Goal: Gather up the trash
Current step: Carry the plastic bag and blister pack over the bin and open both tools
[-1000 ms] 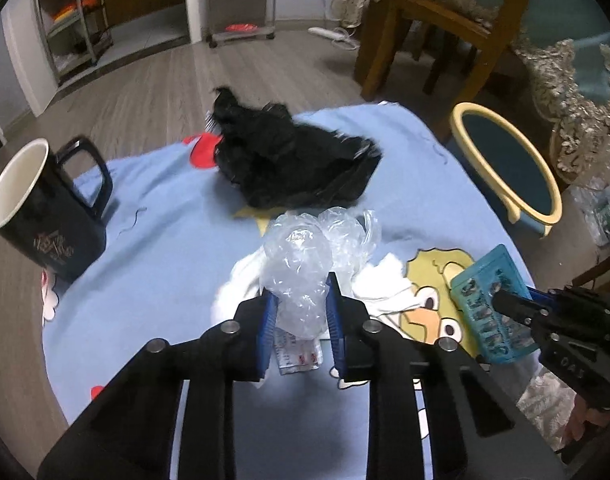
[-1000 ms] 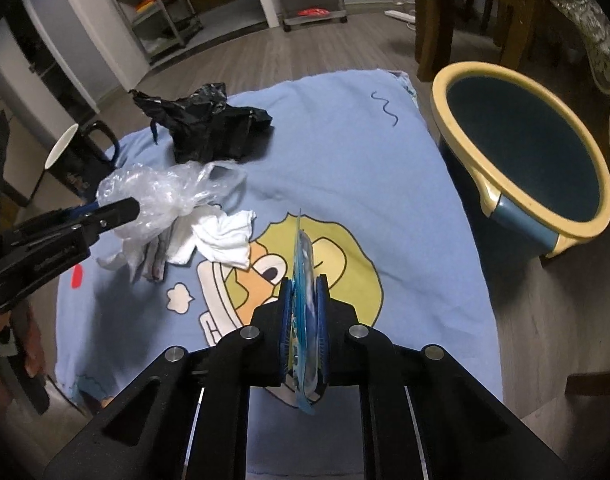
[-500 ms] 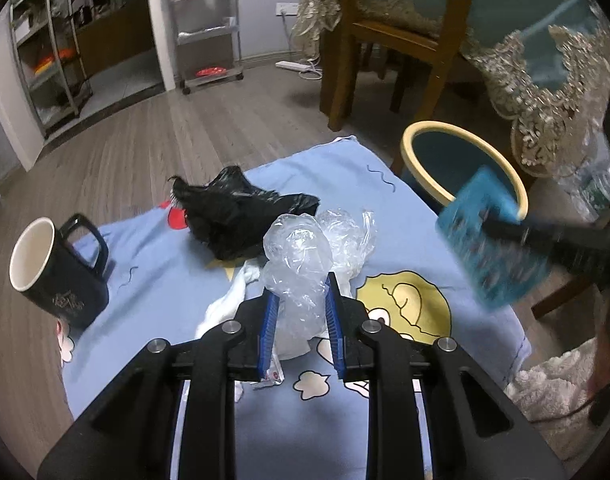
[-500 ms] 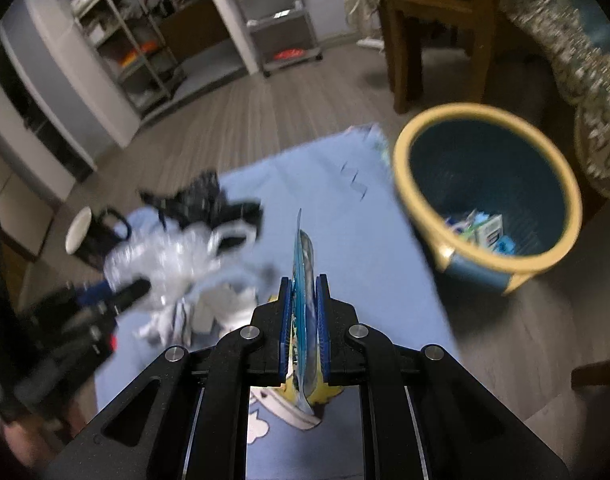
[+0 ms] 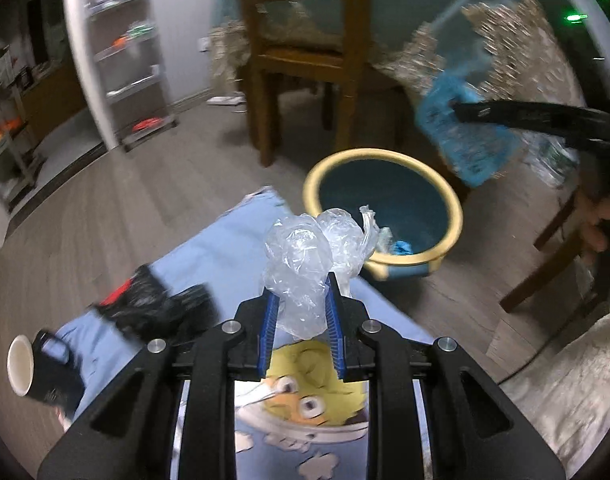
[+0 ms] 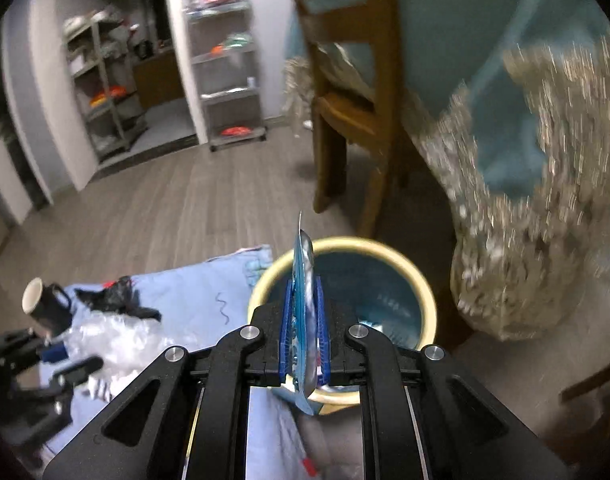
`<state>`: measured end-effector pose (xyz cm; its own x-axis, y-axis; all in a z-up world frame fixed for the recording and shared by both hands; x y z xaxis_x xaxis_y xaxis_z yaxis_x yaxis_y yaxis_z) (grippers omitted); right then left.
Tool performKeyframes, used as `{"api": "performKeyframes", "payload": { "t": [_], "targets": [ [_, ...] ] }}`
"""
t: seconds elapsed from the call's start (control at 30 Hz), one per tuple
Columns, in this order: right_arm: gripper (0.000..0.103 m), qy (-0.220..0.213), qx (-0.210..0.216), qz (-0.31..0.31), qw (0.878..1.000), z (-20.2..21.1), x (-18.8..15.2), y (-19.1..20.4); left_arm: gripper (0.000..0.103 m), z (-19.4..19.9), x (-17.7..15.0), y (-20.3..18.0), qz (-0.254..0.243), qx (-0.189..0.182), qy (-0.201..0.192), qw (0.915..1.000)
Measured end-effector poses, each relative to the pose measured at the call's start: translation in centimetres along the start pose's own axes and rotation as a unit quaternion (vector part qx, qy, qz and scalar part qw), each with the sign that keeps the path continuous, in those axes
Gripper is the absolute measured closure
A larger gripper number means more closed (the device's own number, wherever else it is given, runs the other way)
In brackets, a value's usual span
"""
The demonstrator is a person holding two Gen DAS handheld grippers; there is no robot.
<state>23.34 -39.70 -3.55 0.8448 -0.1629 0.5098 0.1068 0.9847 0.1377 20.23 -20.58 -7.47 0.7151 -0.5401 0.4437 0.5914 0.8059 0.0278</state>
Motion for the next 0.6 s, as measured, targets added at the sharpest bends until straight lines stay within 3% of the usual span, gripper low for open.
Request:
{"api": "performKeyframes", "payload": {
  "t": [0.23, 0.6],
  "targets": [
    [0.090, 0.065, 0.017, -0.062, 0.996, -5.2, -1.4, -3.8, 0.081, -3.3, 1.5, -4.8, -0.018, -0.035, 0.014, 0.9991],
    [0.090, 0.076, 0.012, -0.107, 0.991, -6.4, -2.1, -7.2, 0.081, -7.7, 3.3, -7.4, -0.025, -0.047, 0.044, 0.9976]
  ]
}}
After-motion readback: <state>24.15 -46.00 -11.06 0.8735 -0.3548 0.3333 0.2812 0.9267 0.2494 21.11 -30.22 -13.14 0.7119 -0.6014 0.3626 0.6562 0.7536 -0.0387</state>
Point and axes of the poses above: each gripper's, at about its wrist camera, not at the fingertips, and z roughly against the way its jaws point, y to its left, x to its top, the point moved 8 cm from there along -z, roughly the way its jaws point, and after that the axes turned 14 degrees about y, right-handed, at the moved point
